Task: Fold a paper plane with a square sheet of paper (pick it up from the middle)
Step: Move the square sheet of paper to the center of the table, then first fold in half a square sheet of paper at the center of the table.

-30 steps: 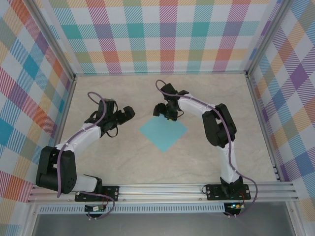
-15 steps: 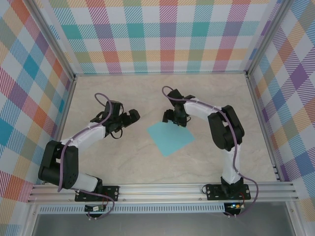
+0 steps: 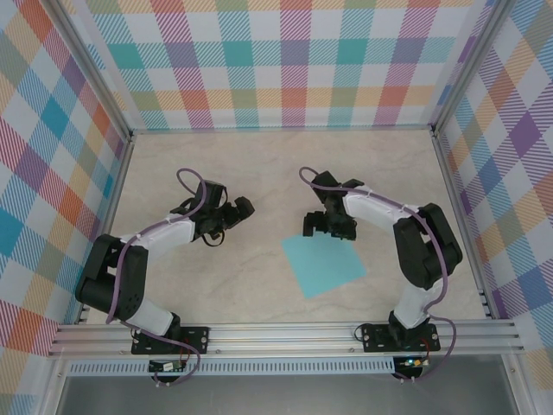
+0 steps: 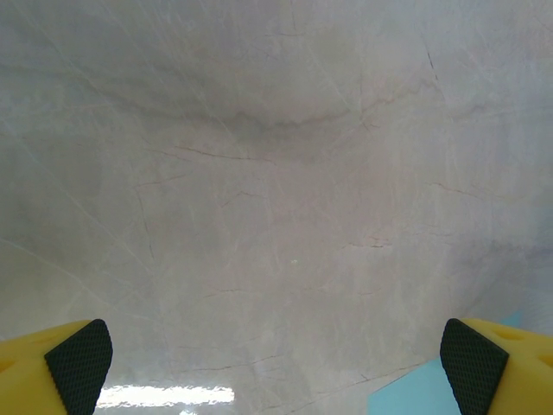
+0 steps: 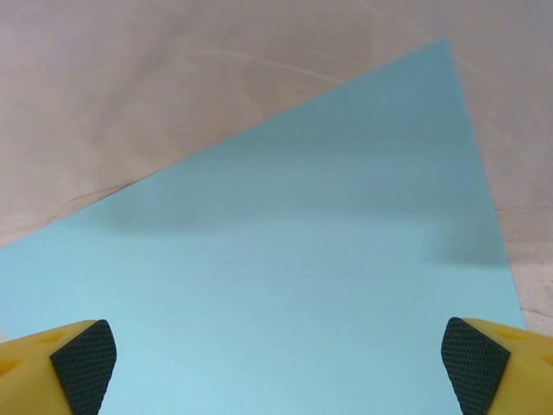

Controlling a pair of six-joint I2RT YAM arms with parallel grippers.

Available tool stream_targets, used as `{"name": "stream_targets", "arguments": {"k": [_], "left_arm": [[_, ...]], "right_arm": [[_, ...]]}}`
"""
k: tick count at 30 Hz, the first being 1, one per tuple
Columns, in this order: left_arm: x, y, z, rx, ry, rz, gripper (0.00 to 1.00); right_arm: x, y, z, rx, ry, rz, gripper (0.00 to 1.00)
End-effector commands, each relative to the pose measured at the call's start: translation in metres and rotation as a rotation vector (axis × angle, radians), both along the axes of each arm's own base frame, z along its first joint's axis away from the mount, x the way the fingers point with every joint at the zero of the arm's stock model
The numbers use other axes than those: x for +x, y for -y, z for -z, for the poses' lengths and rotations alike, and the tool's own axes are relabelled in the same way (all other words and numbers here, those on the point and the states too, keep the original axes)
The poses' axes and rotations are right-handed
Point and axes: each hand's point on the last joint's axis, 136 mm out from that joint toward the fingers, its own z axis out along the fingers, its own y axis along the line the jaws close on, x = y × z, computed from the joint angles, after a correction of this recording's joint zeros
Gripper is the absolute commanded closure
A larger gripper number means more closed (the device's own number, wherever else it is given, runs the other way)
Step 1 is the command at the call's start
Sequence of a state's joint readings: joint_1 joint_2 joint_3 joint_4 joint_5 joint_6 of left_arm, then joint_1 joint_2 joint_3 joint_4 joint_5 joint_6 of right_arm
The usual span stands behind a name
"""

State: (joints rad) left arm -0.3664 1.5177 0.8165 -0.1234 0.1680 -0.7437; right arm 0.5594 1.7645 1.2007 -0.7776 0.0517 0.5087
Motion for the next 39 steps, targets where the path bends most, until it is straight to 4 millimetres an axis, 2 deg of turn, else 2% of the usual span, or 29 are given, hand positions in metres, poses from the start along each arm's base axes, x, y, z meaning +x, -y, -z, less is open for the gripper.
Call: {"name": "stream_targets", "arguments": {"k": [1, 7, 17, 24, 29, 32, 35, 37, 39], "left_arm": [[0.000, 0.009, -0.010, -0.030, 0.018, 0.003, 0.00], [-0.002, 0.006, -0.008, -0.021, 0.013, -0.004, 0.00], [-0.001, 0.007, -0.005, -0.011, 0.000, -0.003, 0.00], [0.000, 0.008, -0.006, -0.011, -0.004, 0.000, 0.00], [0.000, 0.008, -0.007, -0.012, -0.003, 0.000, 0.00], [0.000, 0.007, -0.007, -0.008, -0.005, -0.002, 0.00], [-0.002, 0.006, -0.007, -0.004, -0.007, -0.003, 0.00], [-0.002, 0.006, -0.007, -0.003, -0.007, -0.004, 0.00], [-0.003, 0.006, -0.007, -0.007, -0.007, -0.005, 0.00]], "right_arm": [[-0.022, -0.011, -0.012, 0.000, -0.032, -0.244, 0.00], [-0.041, -0.019, 0.006, -0.075, -0.081, -0.347, 0.00], [-0.052, -0.002, 0.040, -0.192, -0.186, -0.291, 0.01], [-0.066, -0.005, 0.065, -0.157, -0.263, -0.270, 0.04], [-0.068, -0.001, 0.077, -0.159, -0.283, -0.248, 0.09], [-0.064, 0.000, 0.077, -0.164, -0.270, -0.235, 0.11], [-0.058, -0.004, 0.068, -0.140, -0.240, -0.228, 0.16], [-0.053, -0.010, 0.058, -0.106, -0.205, -0.224, 0.22], [-0.046, -0.021, 0.042, -0.044, -0.160, -0.214, 0.33]]}}
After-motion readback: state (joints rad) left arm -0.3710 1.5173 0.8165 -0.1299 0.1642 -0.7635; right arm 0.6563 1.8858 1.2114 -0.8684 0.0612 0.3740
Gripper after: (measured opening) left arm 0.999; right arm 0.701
